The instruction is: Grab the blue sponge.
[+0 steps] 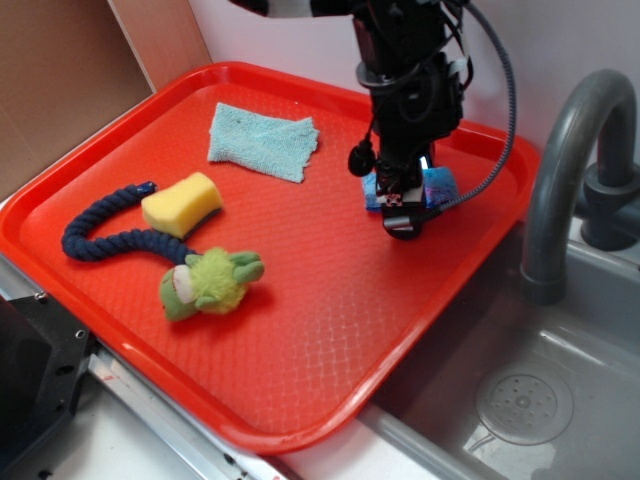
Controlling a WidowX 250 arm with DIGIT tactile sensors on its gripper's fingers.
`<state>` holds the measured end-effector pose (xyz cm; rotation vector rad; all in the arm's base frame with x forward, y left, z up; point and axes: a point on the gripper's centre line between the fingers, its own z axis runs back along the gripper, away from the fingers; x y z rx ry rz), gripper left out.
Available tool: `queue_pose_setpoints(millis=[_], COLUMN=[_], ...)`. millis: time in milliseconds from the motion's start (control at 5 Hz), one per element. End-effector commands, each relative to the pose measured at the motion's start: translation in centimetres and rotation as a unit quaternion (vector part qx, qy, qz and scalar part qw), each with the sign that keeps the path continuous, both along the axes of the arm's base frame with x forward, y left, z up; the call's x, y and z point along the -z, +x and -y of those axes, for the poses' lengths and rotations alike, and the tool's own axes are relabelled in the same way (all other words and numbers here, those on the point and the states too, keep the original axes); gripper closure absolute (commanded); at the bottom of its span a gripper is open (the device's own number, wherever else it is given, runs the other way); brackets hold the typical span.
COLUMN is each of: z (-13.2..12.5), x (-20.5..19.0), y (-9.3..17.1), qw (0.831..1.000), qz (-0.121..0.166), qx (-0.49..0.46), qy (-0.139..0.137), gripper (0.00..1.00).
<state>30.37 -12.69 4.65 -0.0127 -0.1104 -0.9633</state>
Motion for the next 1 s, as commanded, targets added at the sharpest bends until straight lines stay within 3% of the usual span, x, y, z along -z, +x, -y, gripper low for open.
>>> queue_pose_setpoints(millis=[0,200,400,600,800], z=[-6.8,-11.9,-13.4,-13.5,-13.9], x=[-10.3,-14.0,-15.5,-15.7,-14.9], y=[-2.6,-6.4,-9.0,-9.8,-9.3], qw=[0.973,0.936,0.885,0.857,0.865], qz=[-0.017,-0.05,-0.047,-0.058,-0.067], qx=[-0.229,-0.348,-0.462,-0.509,-0.497], qy=[0.022,-0.01,-0.024,-0.048,-0.03], gripper=[1.0,1.0,1.0,1.0,1.0])
